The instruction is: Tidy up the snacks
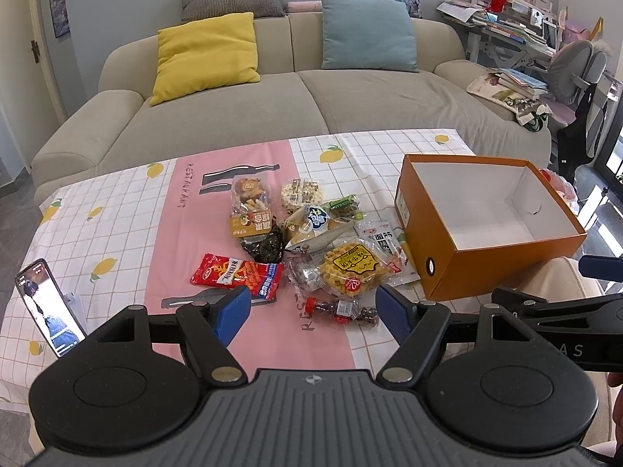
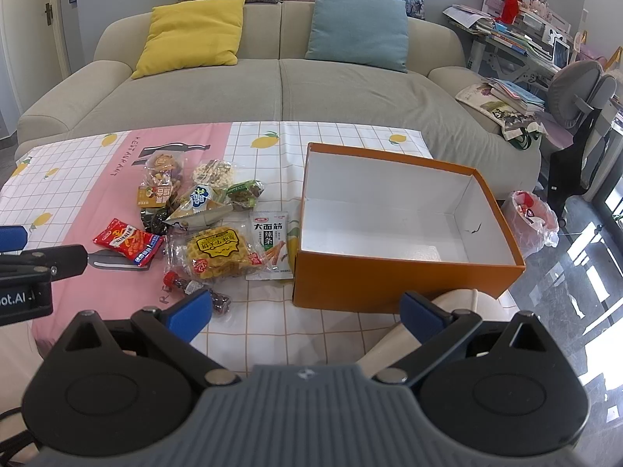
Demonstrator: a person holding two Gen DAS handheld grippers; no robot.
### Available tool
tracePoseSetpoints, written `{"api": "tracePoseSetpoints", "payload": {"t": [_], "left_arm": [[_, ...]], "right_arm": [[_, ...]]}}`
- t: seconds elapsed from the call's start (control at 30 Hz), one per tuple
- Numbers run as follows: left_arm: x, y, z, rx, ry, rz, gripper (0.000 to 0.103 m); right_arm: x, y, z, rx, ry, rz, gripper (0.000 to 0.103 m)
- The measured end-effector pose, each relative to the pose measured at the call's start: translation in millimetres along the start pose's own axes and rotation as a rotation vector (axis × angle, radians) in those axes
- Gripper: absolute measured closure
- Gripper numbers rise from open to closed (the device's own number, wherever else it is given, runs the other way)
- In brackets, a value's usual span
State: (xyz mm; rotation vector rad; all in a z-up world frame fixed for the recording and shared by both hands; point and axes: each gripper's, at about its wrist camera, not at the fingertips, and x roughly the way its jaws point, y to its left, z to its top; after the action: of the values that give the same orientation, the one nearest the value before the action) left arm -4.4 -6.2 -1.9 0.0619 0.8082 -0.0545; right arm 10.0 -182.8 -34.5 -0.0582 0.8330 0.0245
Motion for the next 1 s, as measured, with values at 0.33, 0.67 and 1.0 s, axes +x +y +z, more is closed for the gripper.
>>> {"api": "tracePoseSetpoints", "payload": {"t": [0.33,0.67,1.0], "left_arm": [[0.3,1.1,0.4,-0.001,0.001,-0.001,0.017],[0.9,2.5,1.2,-0.003,0.001,-0.003,0.017],[-3.1,4.9,1.2,-0.009,-0.016,-0.049,0.024]], "right_arm": [[0.2,-0.4,-0.1,0.002,0.004,0.001,0.003],[0.3,-0.5,-0.7,0.002,0.007,0.0,0.003],[0.1,-2.8,-0.4,0.009,-0.001,0.023,0.003]]}}
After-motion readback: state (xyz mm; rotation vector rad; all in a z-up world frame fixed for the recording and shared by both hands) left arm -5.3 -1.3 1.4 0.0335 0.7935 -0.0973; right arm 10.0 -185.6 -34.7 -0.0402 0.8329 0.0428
